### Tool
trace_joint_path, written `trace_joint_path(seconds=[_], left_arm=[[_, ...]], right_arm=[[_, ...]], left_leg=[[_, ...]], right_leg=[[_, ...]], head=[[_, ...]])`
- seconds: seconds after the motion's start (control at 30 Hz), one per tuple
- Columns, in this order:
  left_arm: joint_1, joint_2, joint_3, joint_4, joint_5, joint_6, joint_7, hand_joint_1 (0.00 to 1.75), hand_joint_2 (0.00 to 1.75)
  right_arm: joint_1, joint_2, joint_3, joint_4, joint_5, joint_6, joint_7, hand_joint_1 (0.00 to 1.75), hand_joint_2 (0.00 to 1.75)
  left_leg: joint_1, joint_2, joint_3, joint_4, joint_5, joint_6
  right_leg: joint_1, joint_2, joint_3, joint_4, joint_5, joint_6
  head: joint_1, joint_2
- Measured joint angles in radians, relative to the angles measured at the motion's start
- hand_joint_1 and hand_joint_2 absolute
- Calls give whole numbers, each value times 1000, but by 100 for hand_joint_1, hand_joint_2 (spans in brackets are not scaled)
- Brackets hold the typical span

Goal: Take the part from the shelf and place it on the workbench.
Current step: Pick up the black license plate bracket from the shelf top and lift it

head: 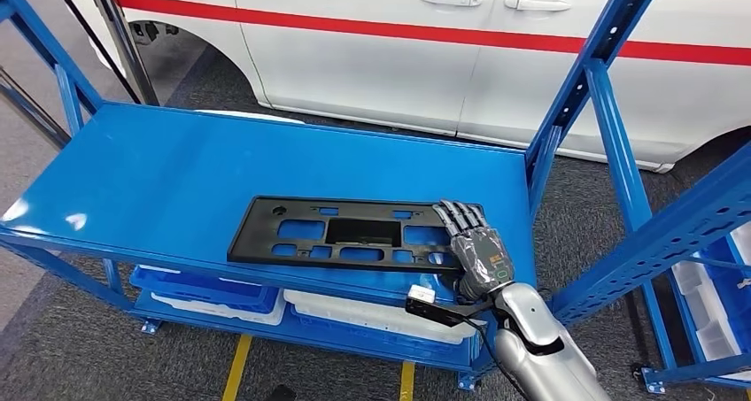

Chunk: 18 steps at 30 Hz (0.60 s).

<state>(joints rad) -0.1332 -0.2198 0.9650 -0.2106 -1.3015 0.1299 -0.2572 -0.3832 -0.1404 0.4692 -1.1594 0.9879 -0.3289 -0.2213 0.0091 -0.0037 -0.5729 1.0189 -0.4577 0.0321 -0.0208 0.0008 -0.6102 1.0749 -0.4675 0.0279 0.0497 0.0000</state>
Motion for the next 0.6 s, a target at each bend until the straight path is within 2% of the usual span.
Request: trace_joint_path(seconds=[0.03, 0.1, 0.17, 0.23, 0.3, 0.33, 0.37, 0.4, 0.47, 0.5, 0.53, 0.6], left_arm=[[-1, 0, -2, 0, 0, 0, 1, 0, 0], [-3, 0, -6, 0, -1, -1, 3, 0, 0], [-4, 0, -11, 0, -3, -1, 5, 0, 0], [-5, 0, -14, 0, -5, -1, 7, 0, 0], [-5, -1, -17, 0, -6, -2, 9, 0, 0], [-4, -1, -17, 0, -8, -2, 11, 0, 0], [-3, -1, -18, 0, -8, -2, 13, 0, 0], [-3, 0, -19, 0, -9, -2, 14, 0, 0], [-5, 0, -20, 0, -10, -4, 15, 0, 0], [-8, 0, -21, 0, -11, -6, 15, 0, 0], [-9, 0, -23, 0, -11, -7, 15, 0, 0], [-11, -1, -25, 0, -13, -8, 15, 0, 0]], right_arm=[[-7, 5, 4, 8, 0, 1, -1, 0, 175], [-19, 16, 11, 27, 0, 0, -2, 0, 175], [-34, 30, 15, 50, -1, -3, -3, 0, 175], [-52, 41, 18, 77, -3, -7, -4, 0, 175], [-67, 48, 19, 107, -6, -17, -8, 0, 175], [-72, 53, 20, 122, -8, -22, -12, 0, 175], [-77, 57, 20, 136, -11, -26, -16, 0, 175], [-83, 61, 20, 149, -13, -29, -21, 0, 175], [-98, 67, 20, 172, -18, -35, -32, 8, 175], [-105, 70, 20, 184, -19, -38, -36, 16, 175], [-112, 71, 20, 194, -19, -39, -39, 27, 175], [-123, 74, 20, 215, -19, -41, -45, 72, 175]], left_leg=[[-1, 0, -1, 1, -1, -5], [-3, -1, -1, -1, 1, -17], [0, 0, -3, 6, -8, -28], [3, 0, -35, 78, -55, -36], [4, 0, -96, 213, -121, -42], [4, 0, -120, 266, -137, -43], [4, 0, -129, 288, -136, -43], [4, 0, -118, 266, -113, -42], [4, 0, -54, 134, -46, -37], [2, 0, -21, 67, -23, -33], [1, 0, -2, 24, -11, -29], [-3, -1, 8, 0, -8, -20]], right_leg=[[3, 0, 13, -29, 4, -5], [7, 1, 14, -37, 4, -18], [4, 0, 17, -44, 9, -31], [1, -2, 18, -49, 14, -45], [3, -3, 15, -49, 15, -51], [4, -3, 15, -49, 15, -51], [5, -3, 15, -49, 15, -51], [5, -2, 16, -49, 15, -51], [6, 0, 19, -48, 15, -49], [8, 1, 18, -46, 14, -46], [10, 2, 17, -44, 14, -42], [14, 3, 15, -45, 17, -30]], head=[[0, 0], [-1, 0], [-1, 0], [-1, 0], [-2, 0], [-2, 0], [-2, 0], [-2, 0], [-2, 0], [-2, 0], [-1, 0], [-1, 0]])
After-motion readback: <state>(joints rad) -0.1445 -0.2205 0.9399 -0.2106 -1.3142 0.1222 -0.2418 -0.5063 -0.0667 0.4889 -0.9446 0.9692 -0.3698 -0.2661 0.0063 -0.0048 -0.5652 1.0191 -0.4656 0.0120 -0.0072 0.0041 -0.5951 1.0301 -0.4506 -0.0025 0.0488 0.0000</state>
